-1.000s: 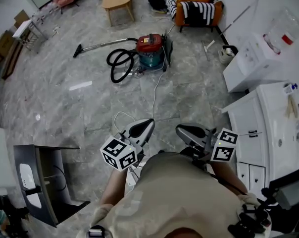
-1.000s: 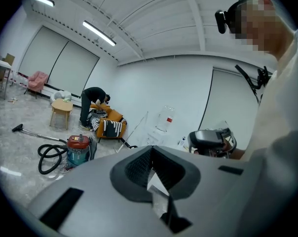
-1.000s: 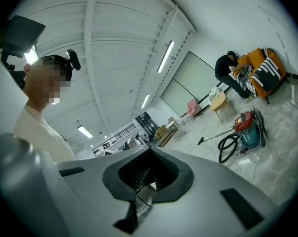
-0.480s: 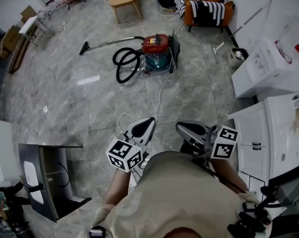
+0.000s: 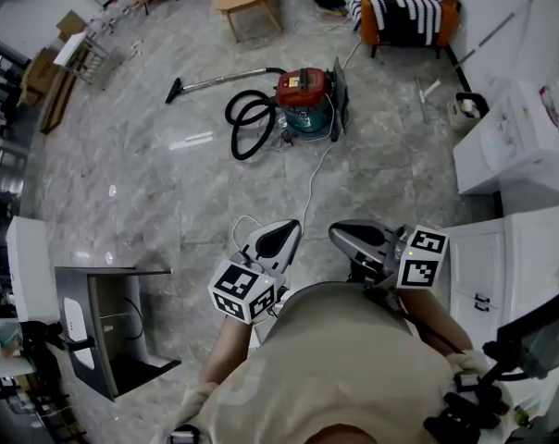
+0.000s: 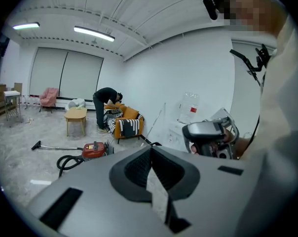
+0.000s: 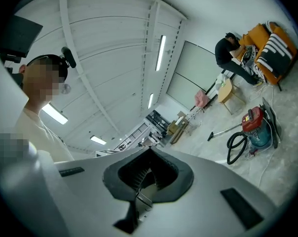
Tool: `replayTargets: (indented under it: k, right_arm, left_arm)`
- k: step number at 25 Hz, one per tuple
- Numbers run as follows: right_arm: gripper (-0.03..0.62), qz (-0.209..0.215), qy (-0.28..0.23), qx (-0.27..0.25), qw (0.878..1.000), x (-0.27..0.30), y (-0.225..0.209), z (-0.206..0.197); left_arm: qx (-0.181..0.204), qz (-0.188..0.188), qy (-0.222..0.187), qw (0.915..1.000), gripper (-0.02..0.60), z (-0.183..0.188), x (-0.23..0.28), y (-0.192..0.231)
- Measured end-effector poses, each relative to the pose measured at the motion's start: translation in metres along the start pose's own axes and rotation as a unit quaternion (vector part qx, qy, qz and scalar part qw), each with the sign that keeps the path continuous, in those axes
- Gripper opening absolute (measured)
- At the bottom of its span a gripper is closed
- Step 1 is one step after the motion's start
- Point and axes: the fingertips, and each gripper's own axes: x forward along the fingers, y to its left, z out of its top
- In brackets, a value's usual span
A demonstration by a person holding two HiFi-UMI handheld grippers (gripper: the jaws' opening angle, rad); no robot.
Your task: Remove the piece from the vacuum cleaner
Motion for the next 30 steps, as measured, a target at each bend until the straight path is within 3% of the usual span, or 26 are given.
replayTargets:
  k: [9,14,19,22,26,30]
  right_arm:
    - [0.002,0.011,0.034,-0.025,0.999,-0.035,-0.054,0.051]
    - [0.002,0.016,0.045,-0.009,0.999,-0.032,-0.069,0.055]
    - [0.002,-0.028,0.029,-0.026,0.999,-0.027,-0.090,0.069]
    - [0.002,-0.048,0.026,-0.043,0.998,-0.020,-0.098,0.079]
    - [0.002,-0.086,0.014,-0.063,0.994,-0.002,-0.107,0.096]
    - [0.002,-0.112,0.001,-0.079,0.991,0.030,-0.110,0.107]
  left_arm:
    - [0.008,0.060,0.013,0.9981,-0.008,0.026,0.071,0.008]
    - [-0.004,0.057,0.021,0.9982,-0.008,0.034,0.082,0.017]
    - [-0.003,0.056,0.015,0.9983,-0.008,0.043,0.087,0.042]
    - [-0.011,0.043,0.003,0.9990,-0.008,0.051,0.093,0.062]
    - [-0.029,-0.010,-0.028,0.9992,-0.006,0.074,0.099,0.085]
    - [-0.007,-0.044,-0.031,0.9986,-0.006,0.085,0.094,0.116]
